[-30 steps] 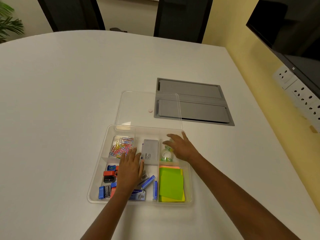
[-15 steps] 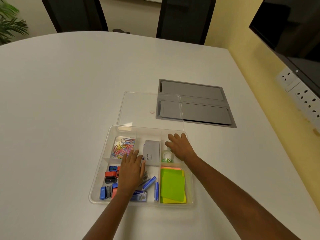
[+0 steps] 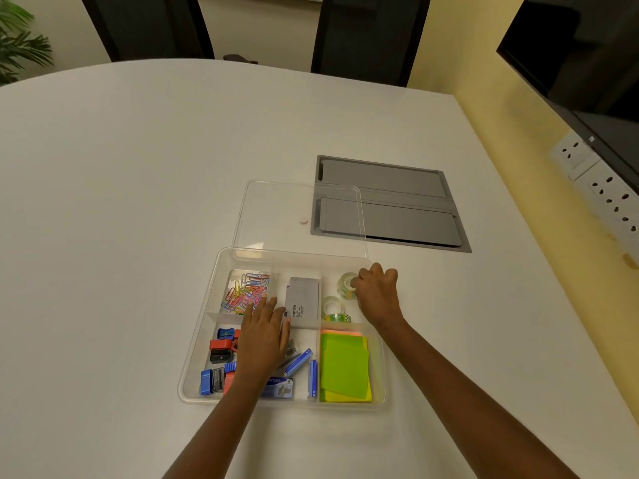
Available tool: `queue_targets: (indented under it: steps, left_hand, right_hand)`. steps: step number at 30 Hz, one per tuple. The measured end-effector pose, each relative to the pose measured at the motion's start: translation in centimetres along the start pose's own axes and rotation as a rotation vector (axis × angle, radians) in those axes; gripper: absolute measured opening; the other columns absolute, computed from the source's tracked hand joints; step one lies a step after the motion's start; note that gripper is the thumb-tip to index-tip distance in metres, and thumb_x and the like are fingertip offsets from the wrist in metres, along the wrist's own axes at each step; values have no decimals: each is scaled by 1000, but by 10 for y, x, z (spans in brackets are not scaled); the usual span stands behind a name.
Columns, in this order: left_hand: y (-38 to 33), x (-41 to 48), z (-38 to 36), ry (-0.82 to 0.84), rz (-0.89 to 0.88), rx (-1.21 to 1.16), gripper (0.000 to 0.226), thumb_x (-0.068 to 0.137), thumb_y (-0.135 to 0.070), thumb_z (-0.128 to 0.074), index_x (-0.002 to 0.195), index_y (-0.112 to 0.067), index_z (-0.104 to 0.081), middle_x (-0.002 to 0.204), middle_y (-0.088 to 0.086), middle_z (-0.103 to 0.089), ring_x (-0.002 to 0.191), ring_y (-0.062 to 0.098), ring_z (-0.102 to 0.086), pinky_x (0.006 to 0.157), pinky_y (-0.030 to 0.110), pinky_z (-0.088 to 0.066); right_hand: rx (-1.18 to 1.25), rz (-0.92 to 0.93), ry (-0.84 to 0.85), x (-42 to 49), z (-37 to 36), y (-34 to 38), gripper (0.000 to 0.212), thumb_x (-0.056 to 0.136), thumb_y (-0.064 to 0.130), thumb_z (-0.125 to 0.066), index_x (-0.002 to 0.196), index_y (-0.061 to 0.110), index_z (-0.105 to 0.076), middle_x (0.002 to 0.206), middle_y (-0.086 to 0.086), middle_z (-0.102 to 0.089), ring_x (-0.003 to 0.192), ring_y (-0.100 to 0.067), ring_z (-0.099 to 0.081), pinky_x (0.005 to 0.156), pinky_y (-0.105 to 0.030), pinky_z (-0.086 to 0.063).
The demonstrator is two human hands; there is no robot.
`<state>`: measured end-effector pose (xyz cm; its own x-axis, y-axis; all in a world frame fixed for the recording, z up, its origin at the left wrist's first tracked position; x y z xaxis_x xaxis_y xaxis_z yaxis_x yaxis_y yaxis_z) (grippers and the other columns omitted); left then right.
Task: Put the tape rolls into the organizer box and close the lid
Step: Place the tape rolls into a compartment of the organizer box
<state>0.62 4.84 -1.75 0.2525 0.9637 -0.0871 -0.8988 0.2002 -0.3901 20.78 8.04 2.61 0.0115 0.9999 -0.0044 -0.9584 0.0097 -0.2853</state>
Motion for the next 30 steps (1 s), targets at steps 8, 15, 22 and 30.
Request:
queue_targets:
  steps: [8, 15, 22, 30]
  left_hand:
    - [0, 0, -1, 18, 17, 16, 54, 95, -40, -7, 130, -16, -40, 150, 6, -31, 143, 20, -17, 119, 37, -2]
    - [0, 1, -1, -7, -5, -1, 38, 98, -29, -24, 129, -16, -41, 150, 6, -31, 143, 20, -17, 119, 37, -2]
    - [0, 1, -2, -9, -6, -7, 38, 98, -29, -25, 130, -15, -40, 150, 6, -31, 142, 20, -18, 119, 38, -3]
    - [0, 0, -3, -43, -7, -77, 44, 97, -27, -30, 139, -15, -27, 155, 11, -17, 144, 24, -14, 119, 38, -3]
  right_hand:
    - [442, 36, 119, -8, -15, 10, 30, 97, 27, -43, 114, 12, -63, 120, -10, -63, 112, -29, -52, 91, -40, -39]
    - [782, 166, 447, -21, -4, 10, 28, 93, 19, -54, 105, -3, -66, 110, -23, -65, 98, -29, -60, 80, -38, -47]
    - [937, 30, 358, -5, 8, 7, 23, 87, 14, -63, 101, -4, -65, 114, -21, -61, 96, -26, -56, 77, -31, -42]
    - [815, 31, 306, -9, -15, 25, 24, 81, 1, -66, 106, 2, -64, 123, -16, -51, 113, -27, -53, 94, -33, -44]
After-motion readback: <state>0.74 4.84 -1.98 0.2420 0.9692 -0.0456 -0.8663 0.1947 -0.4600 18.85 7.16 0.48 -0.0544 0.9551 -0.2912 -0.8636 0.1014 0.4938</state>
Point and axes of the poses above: each hand's wrist, its own x-axis towards the middle knuckle, its own z-axis out of the back of the hand, y = z × x, the point moved 2 cm from there along x, towards the middle knuckle
